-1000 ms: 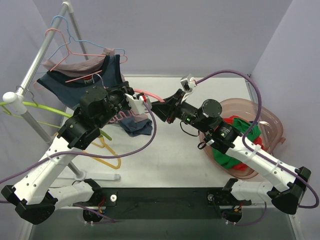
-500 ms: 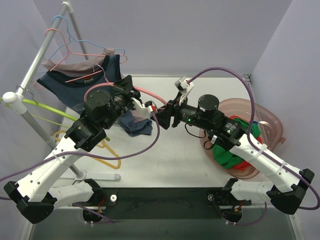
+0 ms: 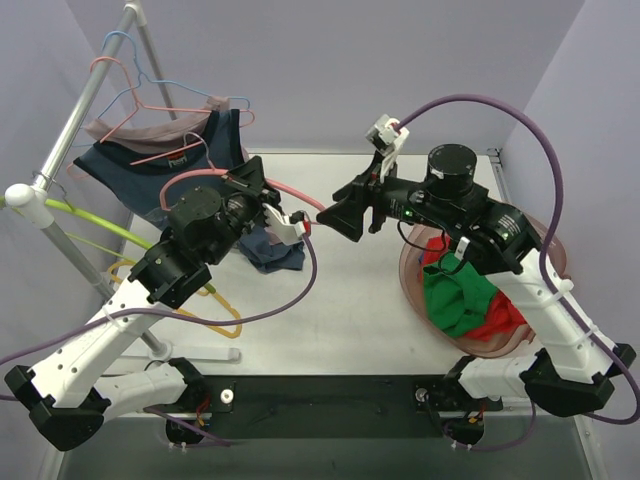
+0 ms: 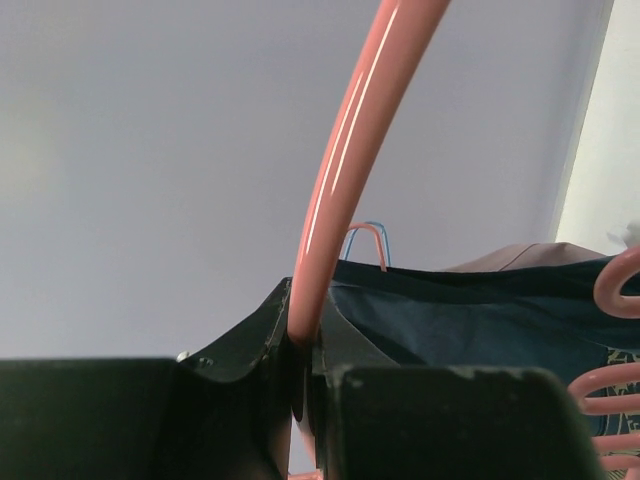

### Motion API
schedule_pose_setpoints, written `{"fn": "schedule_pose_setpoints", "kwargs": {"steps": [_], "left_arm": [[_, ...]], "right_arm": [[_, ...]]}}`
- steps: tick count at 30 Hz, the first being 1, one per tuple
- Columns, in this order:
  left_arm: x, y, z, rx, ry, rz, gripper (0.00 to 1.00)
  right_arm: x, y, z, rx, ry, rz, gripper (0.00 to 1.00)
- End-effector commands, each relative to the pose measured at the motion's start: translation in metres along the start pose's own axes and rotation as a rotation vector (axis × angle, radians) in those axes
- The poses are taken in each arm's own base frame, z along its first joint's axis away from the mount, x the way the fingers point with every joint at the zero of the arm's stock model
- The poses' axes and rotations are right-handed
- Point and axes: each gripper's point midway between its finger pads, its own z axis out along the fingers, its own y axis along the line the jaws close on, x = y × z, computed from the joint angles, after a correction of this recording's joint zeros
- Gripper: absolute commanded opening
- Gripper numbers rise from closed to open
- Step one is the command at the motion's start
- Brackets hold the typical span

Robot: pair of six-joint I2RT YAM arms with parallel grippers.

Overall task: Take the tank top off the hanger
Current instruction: Place the hanger at the clothesline.

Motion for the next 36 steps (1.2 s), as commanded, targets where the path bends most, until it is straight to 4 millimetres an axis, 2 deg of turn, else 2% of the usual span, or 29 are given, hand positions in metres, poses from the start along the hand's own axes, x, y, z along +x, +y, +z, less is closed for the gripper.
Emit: {"fn": "schedule_pose_setpoints", "kwargs": {"steps": [1, 8, 10, 13, 16, 17, 18, 19, 20, 21, 22, 23, 24, 25, 26, 27, 29, 30, 36], "left_arm": [[-0.002, 0.019, -0.012, -0.066, -0.006, 0.013, 0.00], [-0.004, 0.018, -0.016, -0.069, -0.014, 0.012, 0.00], [-0.004, 0.018, -0.016, -0.069, -0.014, 0.012, 0.00], [-0.006, 0.018, -0.016, -0.079, -0.019, 0.006, 0.00], [-0.006, 0.025, -0.017, -0.116, -0.025, -0.026, 0.00], [-0.007, 0.031, -0.018, -0.148, -0.029, -0.044, 0.00], [-0.007, 0.032, -0.018, -0.160, -0.027, -0.069, 0.03], [-0.007, 0.034, -0.019, -0.168, -0.029, -0.084, 0.11], [-0.007, 0.036, -0.020, -0.180, -0.031, -0.121, 0.15], [-0.007, 0.040, -0.021, -0.189, -0.031, -0.149, 0.19], [-0.006, 0.042, -0.023, -0.190, -0.029, -0.174, 0.27], [-0.006, 0.039, -0.023, -0.177, -0.028, -0.218, 0.32], [-0.004, 0.044, -0.027, -0.185, -0.019, -0.242, 0.35], [-0.003, 0.044, -0.027, -0.179, -0.017, -0.261, 0.38], [-0.003, 0.043, -0.029, -0.174, -0.017, -0.294, 0.41], [-0.003, 0.045, -0.031, -0.178, -0.021, -0.312, 0.43], [-0.005, 0.046, -0.035, -0.177, -0.041, -0.347, 0.47], [-0.006, 0.046, -0.036, -0.175, -0.047, -0.359, 0.50], [-0.012, 0.049, -0.043, -0.147, -0.081, -0.498, 0.61]], "right_arm": [[0.017, 0.008, 0.012, -0.091, 0.138, 0.002, 0.58], [0.022, -0.003, 0.030, -0.075, 0.193, -0.023, 0.57], [0.027, -0.007, 0.034, -0.068, 0.214, -0.031, 0.53], [0.029, -0.007, 0.037, -0.057, 0.220, -0.058, 0.41], [0.031, -0.006, 0.041, -0.052, 0.225, -0.082, 0.05], [0.031, -0.011, 0.041, -0.031, 0.224, -0.120, 0.00], [0.035, -0.012, 0.041, -0.023, 0.230, -0.133, 0.00], [0.031, -0.009, 0.045, -0.026, 0.200, -0.154, 0.00], [0.031, -0.008, 0.047, -0.031, 0.181, -0.161, 0.00], [0.037, -0.007, 0.044, -0.036, 0.167, -0.159, 0.00], [0.025, -0.004, 0.048, -0.045, 0.094, -0.175, 0.00], [0.022, -0.002, 0.047, -0.049, 0.065, -0.177, 0.00], [0.007, 0.001, 0.042, -0.046, -0.001, -0.186, 0.00], [0.017, -0.002, 0.045, -0.046, 0.006, -0.180, 0.00], [0.015, -0.001, 0.045, -0.050, -0.014, -0.184, 0.00], [0.003, 0.004, 0.041, -0.064, -0.077, -0.204, 0.00], [0.009, 0.005, 0.043, -0.072, -0.094, -0.176, 0.00], [0.000, 0.008, 0.041, -0.078, -0.139, -0.183, 0.00], [-0.011, 0.014, 0.048, -0.122, -0.205, -0.161, 0.00]]}}
